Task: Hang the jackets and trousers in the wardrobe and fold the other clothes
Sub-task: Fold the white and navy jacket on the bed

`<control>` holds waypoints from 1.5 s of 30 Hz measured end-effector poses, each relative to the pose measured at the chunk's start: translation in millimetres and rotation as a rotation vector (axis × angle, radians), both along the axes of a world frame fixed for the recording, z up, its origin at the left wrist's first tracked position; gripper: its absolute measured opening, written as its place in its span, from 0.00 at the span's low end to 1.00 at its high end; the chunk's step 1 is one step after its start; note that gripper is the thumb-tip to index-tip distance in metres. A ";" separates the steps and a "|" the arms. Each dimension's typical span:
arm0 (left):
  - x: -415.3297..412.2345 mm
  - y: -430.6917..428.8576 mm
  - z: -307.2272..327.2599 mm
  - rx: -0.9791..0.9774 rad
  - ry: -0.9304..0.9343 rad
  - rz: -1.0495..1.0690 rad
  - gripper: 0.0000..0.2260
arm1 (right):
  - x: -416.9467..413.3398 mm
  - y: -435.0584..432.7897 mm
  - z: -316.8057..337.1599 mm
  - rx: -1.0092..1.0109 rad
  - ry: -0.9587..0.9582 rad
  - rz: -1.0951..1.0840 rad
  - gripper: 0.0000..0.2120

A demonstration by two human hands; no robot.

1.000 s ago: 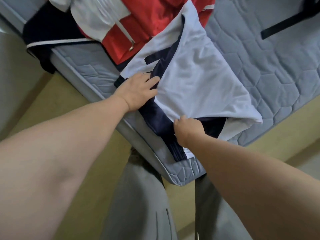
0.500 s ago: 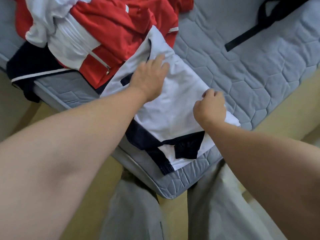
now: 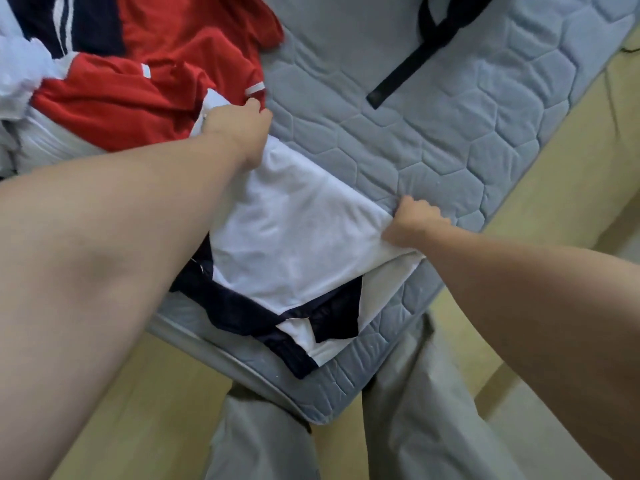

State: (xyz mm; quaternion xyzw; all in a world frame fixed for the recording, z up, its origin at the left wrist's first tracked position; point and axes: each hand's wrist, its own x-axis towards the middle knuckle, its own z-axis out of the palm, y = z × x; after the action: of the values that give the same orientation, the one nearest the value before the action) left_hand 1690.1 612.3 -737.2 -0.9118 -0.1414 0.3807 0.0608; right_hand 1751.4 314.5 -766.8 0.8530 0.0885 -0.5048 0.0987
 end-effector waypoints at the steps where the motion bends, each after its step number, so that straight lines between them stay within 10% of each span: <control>1: 4.6 -0.7 -1.2 -0.004 0.045 -0.025 0.21 | 5.2 -2.8 -1.2 -0.019 0.077 0.042 0.22; 10: 43.6 -15.9 -3.8 0.096 0.328 -0.074 0.18 | 25.2 -17.6 8.7 0.094 0.381 0.224 0.24; 20: 129.2 -46.7 -2.0 0.033 -0.024 0.176 0.16 | 153.7 -45.1 25.9 0.087 0.132 0.366 0.19; 29: 180.4 -102.1 -5.4 0.085 -0.419 0.307 0.21 | 226.5 -81.0 11.7 0.416 -0.158 -0.586 0.20; 34: 93.4 -236.3 7.4 -0.334 -0.506 0.361 0.12 | 173.6 -100.6 22.3 0.550 0.048 -1.430 0.26; 40: 29.3 -357.5 2.2 -0.389 -0.296 0.619 0.42 | 161.7 -95.1 27.5 0.559 0.141 -1.522 0.40; 45: 46.9 -376.8 -23.0 -0.296 -0.201 0.796 0.58 | 159.3 -74.2 26.2 0.657 -0.107 -1.442 0.17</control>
State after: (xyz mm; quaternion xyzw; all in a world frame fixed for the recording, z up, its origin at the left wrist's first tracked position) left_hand 1737.0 235.4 -760.2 -0.8175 -0.4309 0.3001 -0.2363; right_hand 1910.7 240.3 -740.6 0.7086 -0.3460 -0.3504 -0.5053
